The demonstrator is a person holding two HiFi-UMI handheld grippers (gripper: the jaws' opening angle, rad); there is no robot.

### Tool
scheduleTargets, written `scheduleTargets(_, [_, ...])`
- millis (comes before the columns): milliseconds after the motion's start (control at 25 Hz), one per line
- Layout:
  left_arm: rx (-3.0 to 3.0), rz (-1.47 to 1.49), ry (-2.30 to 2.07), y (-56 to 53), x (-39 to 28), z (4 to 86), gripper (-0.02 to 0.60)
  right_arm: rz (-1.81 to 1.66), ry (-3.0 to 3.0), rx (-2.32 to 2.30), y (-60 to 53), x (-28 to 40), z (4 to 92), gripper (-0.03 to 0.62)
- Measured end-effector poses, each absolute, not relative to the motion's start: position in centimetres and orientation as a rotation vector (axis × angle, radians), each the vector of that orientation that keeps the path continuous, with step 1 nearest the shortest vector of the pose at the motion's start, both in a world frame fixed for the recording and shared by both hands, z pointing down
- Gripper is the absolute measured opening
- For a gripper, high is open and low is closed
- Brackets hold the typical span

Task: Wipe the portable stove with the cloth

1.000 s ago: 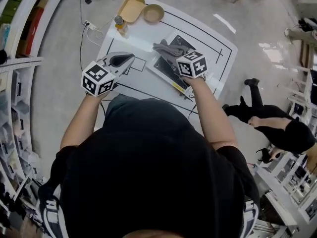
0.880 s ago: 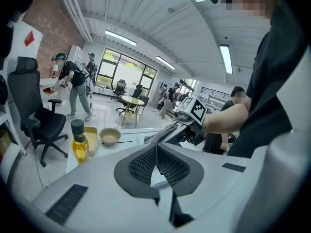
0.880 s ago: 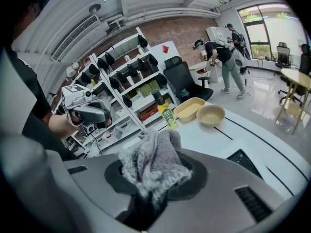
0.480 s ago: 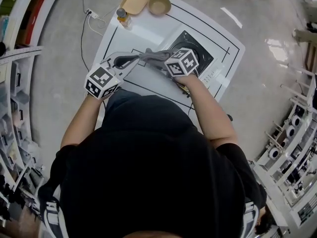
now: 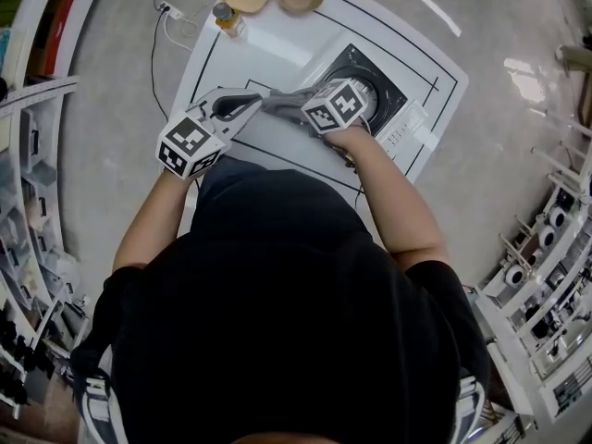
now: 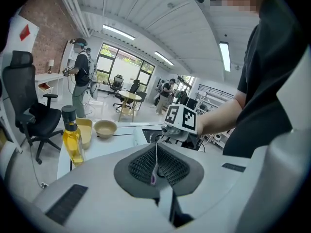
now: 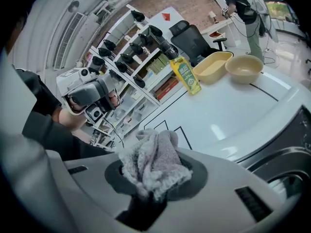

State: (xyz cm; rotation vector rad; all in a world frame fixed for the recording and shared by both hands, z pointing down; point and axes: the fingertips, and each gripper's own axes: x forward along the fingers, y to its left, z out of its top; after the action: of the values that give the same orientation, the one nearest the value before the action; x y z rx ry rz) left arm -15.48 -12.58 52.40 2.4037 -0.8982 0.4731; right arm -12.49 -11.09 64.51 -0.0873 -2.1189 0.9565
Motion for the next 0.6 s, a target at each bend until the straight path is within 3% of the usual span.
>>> scheduleTargets(600, [2.407,0.531,-0.73,-12.6,-12.0,57.1,0.026,0.846,-2.128,0.121,-19.5,-9.6,65.6,0.118])
